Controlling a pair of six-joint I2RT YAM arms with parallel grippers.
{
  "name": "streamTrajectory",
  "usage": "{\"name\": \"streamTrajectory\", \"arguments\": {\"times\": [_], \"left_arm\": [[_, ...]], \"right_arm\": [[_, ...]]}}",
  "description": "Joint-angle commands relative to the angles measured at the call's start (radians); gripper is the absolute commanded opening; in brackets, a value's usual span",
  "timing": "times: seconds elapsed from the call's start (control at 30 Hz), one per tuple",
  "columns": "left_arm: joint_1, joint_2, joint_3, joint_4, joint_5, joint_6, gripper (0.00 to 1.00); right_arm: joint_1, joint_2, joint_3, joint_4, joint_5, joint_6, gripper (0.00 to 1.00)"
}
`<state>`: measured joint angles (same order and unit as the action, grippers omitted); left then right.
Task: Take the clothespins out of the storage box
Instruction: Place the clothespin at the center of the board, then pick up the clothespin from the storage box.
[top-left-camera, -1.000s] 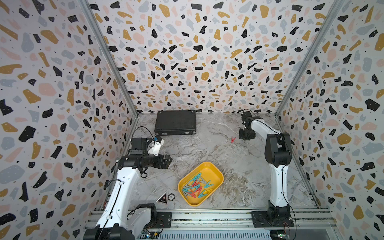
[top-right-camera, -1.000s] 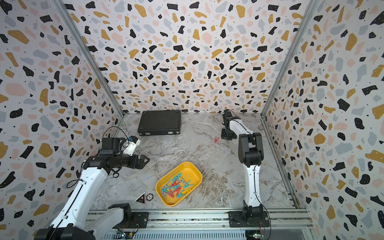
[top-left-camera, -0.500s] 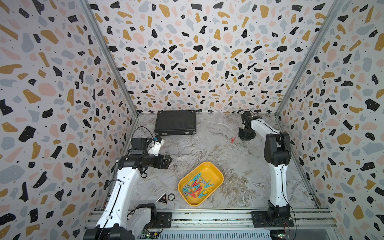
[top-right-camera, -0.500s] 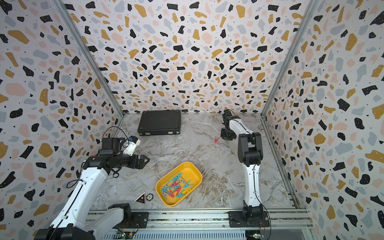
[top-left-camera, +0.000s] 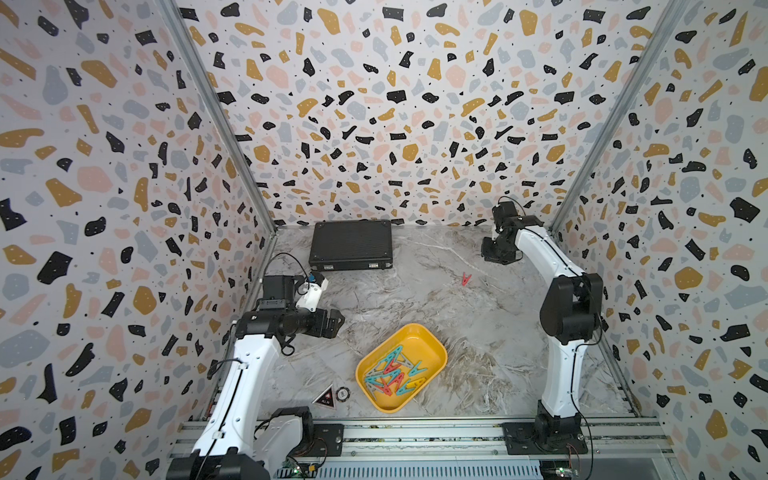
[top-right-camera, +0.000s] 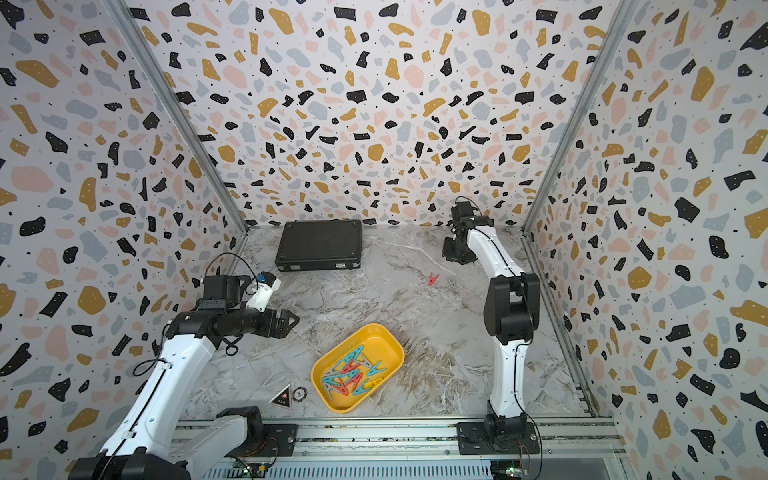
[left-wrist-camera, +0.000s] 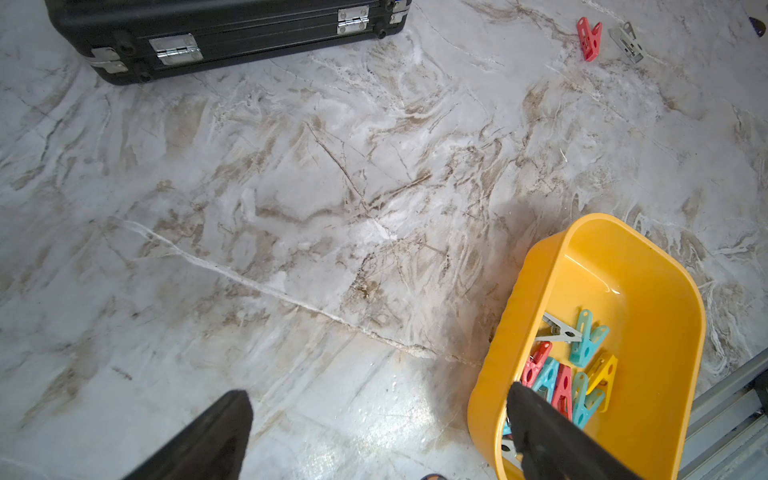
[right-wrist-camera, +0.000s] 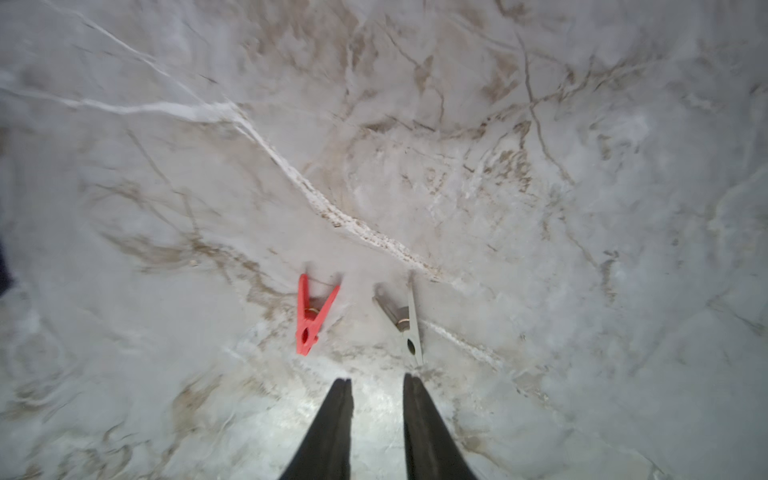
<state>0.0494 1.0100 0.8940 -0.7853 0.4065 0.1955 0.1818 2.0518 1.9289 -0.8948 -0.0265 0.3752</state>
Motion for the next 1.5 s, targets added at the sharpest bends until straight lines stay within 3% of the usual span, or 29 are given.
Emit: {"name": "streamTrajectory", "arguments": {"times": [0.0,0.33,0.57,0.73,0.97,1.47], "left_arm": [[-0.003,-0.014,-0.012,0.000,0.009,0.015,1.00],[-0.002,-0.014,-0.010,0.003,-0.003,0.011,1.00],[-0.002,-0.011,-0.011,0.006,-0.009,0.009,1.00],[-0.002,-0.007,-0.011,0.007,-0.012,0.009,1.00],[-0.003,0.002,-0.010,0.009,-0.020,0.006,1.00],[-0.002,0.005,-0.008,0.007,-0.025,0.006,1.00]], "right_arm": [[0.033,-0.173,-0.096,-0.010,-0.072,-0.010,0.27],[0.313,-0.567,-0.468,0.045,-0.148,-0.061,0.26],[0.547,-0.684,-0.679,0.135,-0.264,-0.106,0.30],[0.706,-0.648,-0.732,0.169,-0.233,-0.159,0.31],[0.852,-0.478,-0.703,0.161,-0.150,-0.172,0.33],[0.890,-0.216,-0.607,0.222,-0.091,-0.217,0.33]]}}
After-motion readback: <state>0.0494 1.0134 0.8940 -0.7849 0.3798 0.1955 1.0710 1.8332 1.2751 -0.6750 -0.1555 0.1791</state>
